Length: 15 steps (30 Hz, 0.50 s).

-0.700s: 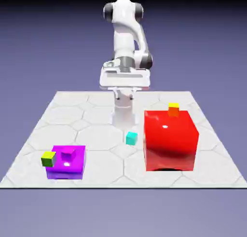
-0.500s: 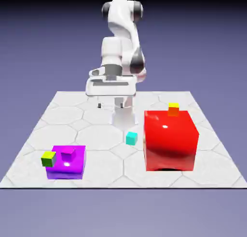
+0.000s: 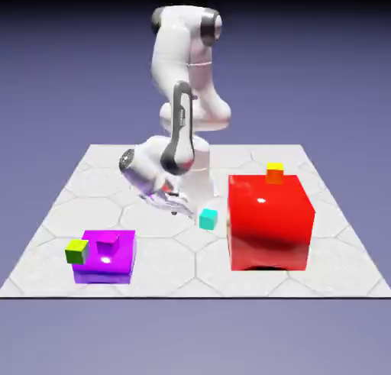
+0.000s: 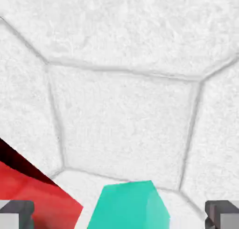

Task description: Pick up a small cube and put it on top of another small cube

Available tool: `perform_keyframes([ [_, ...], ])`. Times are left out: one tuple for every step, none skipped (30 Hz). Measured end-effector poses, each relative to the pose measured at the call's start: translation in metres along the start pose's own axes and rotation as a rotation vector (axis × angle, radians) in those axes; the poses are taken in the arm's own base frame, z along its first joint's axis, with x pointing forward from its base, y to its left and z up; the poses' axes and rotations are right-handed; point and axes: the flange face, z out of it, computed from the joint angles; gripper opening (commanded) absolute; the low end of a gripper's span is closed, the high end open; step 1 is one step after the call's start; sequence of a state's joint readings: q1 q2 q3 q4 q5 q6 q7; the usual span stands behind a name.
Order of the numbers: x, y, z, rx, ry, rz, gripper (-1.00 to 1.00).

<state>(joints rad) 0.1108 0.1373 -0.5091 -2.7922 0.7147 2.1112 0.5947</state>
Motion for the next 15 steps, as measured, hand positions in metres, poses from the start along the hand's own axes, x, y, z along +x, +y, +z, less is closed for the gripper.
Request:
perform_keyframes([
  [0.006, 0.007, 0.009, -0.012, -0.055, 0.049, 0.00],
  [0.011, 0.015, 0.017, -0.021, -0.110, 0.098, 0.00],
  [0.016, 0.022, 0.025, -0.026, -0.164, 0.146, 0.00],
  [0.020, 0.029, 0.032, -0.028, -0.216, 0.194, 0.00],
  [0.024, 0.036, 0.038, -0.027, -0.267, 0.241, 0.00],
  [0.027, 0.042, 0.044, -0.022, -0.317, 0.286, 0.00],
  [0.030, 0.048, 0.049, -0.013, -0.366, 0.331, 0.00],
  [0.033, 0.054, 0.053, -0.001, -0.413, 0.374, 0.00],
  [0.036, 0.059, 0.057, 0.015, -0.458, 0.416, 0.00],
  [0.039, 0.064, 0.060, 0.035, -0.501, 0.456, 0.00],
  [0.041, 0.068, 0.062, 0.057, -0.543, 0.495, 0.00],
  [0.044, 0.072, 0.064, 0.084, -0.582, 0.531, 0.00],
  [0.047, 0.076, 0.065, 0.113, -0.619, 0.565, 0.00],
  [0.050, 0.079, 0.066, 0.146, -0.654, 0.597, 0.00],
  [0.053, 0.083, 0.066, 0.182, -0.686, 0.626, 0.00],
])
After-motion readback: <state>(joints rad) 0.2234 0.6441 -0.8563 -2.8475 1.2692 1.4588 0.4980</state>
